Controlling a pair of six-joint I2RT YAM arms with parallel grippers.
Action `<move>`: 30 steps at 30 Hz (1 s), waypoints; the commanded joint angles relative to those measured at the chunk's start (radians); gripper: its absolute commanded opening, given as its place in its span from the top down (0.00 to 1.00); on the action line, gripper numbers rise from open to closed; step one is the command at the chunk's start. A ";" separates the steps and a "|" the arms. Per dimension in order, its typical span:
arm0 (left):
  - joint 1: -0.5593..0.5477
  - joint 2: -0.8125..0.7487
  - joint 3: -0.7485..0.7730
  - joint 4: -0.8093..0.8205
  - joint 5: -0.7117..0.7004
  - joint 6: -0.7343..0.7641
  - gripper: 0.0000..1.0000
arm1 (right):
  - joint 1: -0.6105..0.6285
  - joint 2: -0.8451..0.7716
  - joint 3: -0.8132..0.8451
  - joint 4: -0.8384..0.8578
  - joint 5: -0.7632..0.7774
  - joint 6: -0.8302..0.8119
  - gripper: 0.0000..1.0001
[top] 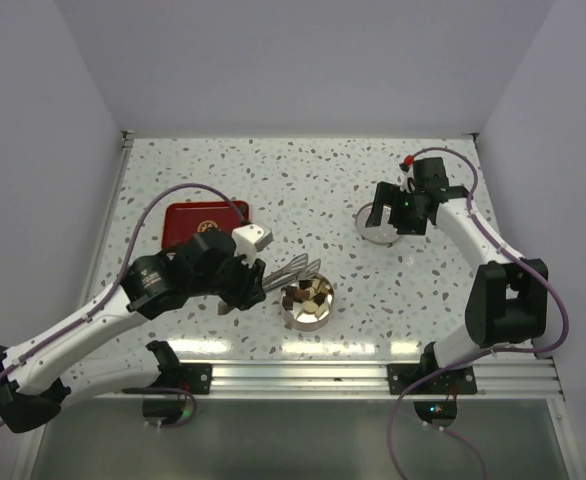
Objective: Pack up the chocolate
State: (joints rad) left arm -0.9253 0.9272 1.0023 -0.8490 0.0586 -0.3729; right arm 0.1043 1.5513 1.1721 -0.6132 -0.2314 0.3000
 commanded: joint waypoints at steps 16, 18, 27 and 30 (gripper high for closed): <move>0.288 0.231 0.160 0.201 -0.151 0.034 0.60 | -0.003 -0.008 0.024 0.003 -0.026 -0.001 0.03; 0.363 0.243 0.159 0.232 -0.158 0.023 0.59 | -0.003 -0.008 0.014 0.009 -0.029 0.001 0.03; 0.807 0.295 0.118 0.326 -0.189 0.003 0.59 | -0.003 0.006 0.012 0.017 -0.052 -0.015 0.03; 0.902 0.294 0.082 0.353 -0.219 0.031 0.59 | -0.003 0.015 0.023 0.018 -0.065 -0.025 0.03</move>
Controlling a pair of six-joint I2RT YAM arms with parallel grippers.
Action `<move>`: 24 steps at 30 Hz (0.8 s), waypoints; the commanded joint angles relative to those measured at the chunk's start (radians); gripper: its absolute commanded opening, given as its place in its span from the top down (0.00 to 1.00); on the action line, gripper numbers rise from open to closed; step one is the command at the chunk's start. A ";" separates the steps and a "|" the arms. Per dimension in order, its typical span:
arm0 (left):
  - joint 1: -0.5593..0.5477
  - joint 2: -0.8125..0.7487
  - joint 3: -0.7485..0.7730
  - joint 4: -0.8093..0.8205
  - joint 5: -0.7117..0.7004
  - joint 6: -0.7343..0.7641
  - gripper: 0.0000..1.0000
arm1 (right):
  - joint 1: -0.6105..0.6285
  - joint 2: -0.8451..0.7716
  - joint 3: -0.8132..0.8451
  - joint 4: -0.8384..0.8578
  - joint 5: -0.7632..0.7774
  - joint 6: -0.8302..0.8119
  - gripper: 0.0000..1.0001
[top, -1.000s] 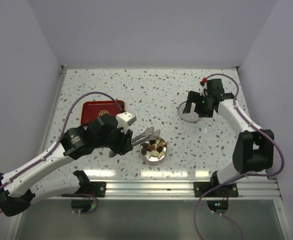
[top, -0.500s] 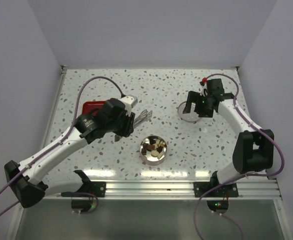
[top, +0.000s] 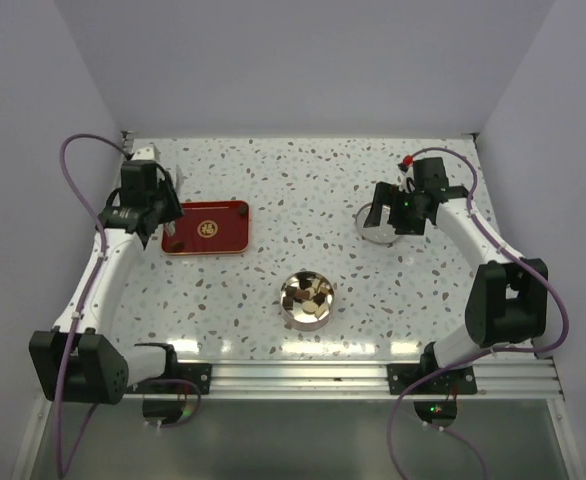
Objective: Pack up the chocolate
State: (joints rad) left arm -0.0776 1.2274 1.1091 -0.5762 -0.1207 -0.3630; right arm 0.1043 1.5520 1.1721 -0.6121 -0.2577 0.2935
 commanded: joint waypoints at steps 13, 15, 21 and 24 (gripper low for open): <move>0.236 0.081 -0.149 0.159 -0.042 0.144 0.59 | -0.003 0.014 -0.043 0.095 -0.121 0.004 0.03; 0.246 0.108 -0.157 0.161 -0.027 0.173 0.59 | -0.003 0.005 -0.049 0.100 -0.121 0.004 0.04; 0.272 0.139 -0.176 0.139 -0.062 0.194 0.60 | -0.003 -0.006 -0.052 0.095 -0.115 -0.008 0.03; 0.286 0.149 -0.195 0.147 -0.034 0.222 0.60 | -0.003 -0.004 -0.051 0.095 -0.115 -0.010 0.03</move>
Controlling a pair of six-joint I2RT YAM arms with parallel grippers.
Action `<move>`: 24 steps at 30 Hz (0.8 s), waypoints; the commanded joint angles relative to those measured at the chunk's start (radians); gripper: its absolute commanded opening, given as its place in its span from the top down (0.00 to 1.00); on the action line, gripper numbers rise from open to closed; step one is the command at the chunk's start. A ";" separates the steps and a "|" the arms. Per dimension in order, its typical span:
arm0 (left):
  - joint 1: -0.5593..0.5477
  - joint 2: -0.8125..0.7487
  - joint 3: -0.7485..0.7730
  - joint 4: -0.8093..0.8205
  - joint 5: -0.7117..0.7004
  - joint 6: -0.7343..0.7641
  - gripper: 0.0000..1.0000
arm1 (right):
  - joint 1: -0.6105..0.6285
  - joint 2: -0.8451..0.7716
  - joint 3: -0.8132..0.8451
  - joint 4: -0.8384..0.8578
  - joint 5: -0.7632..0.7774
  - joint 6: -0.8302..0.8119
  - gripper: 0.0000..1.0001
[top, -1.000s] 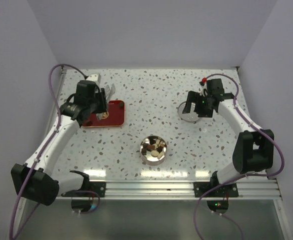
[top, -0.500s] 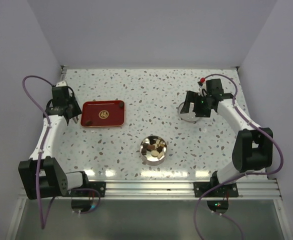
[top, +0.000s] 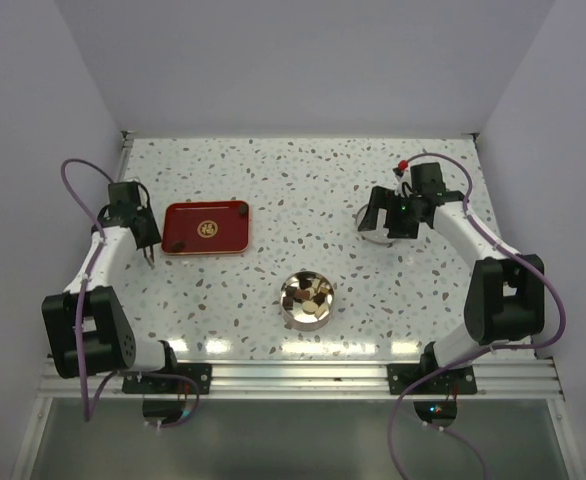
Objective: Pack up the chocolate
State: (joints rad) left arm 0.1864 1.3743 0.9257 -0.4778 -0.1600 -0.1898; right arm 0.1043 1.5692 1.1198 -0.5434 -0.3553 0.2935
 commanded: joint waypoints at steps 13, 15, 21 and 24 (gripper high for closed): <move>0.059 0.192 -0.027 0.132 -0.076 0.040 0.61 | -0.003 -0.026 0.006 0.010 -0.017 -0.014 0.03; 0.058 0.216 -0.013 0.145 -0.087 0.029 0.61 | -0.003 -0.024 0.005 0.008 -0.017 -0.014 0.03; 0.059 0.327 0.134 0.137 -0.121 0.038 0.60 | -0.005 -0.012 0.014 0.002 -0.010 -0.017 0.03; 0.059 0.365 0.183 0.146 -0.105 0.049 0.60 | -0.003 -0.006 0.015 -0.001 -0.007 -0.019 0.03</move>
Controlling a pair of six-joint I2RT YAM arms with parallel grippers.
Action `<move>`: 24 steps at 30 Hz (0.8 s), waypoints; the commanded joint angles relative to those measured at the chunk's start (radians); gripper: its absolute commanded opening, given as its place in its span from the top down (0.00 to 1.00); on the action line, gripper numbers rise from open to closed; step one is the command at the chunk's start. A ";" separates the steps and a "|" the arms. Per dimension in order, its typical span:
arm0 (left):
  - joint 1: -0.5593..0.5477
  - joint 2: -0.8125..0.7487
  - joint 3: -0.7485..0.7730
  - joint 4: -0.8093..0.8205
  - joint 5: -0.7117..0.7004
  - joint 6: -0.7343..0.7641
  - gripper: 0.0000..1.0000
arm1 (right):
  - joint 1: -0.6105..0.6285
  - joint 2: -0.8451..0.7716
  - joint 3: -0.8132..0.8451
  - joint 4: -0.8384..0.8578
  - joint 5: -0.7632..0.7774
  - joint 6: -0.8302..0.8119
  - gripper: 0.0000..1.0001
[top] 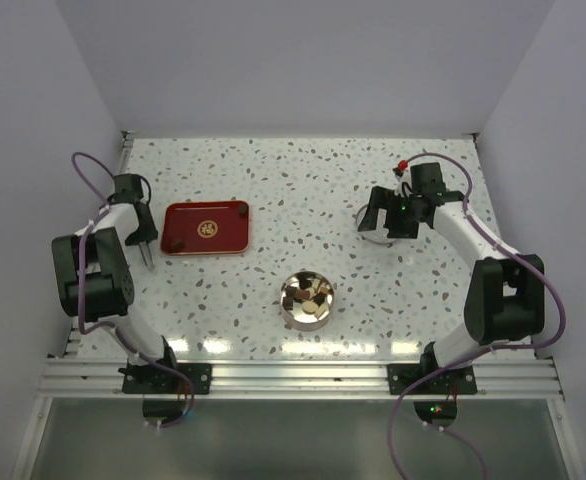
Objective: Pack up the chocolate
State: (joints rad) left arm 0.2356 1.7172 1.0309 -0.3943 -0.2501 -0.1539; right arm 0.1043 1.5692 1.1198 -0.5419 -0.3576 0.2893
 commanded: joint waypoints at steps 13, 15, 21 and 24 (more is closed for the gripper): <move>0.010 0.108 0.124 0.092 0.034 0.031 0.46 | -0.003 -0.001 0.006 -0.023 0.011 -0.022 0.03; 0.010 0.098 0.115 0.097 0.044 0.034 0.42 | -0.003 -0.001 0.009 -0.023 0.008 -0.022 0.04; 0.008 0.050 0.124 0.100 0.048 0.033 0.08 | -0.003 -0.006 0.017 -0.024 0.003 -0.021 0.03; 0.010 0.033 0.153 0.077 0.028 0.028 0.00 | -0.003 -0.014 0.018 -0.032 0.005 -0.025 0.03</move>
State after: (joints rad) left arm 0.2363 1.8111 1.1416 -0.3454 -0.2111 -0.1337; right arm 0.1043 1.5692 1.1198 -0.5613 -0.3538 0.2852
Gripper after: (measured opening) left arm 0.989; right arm 0.968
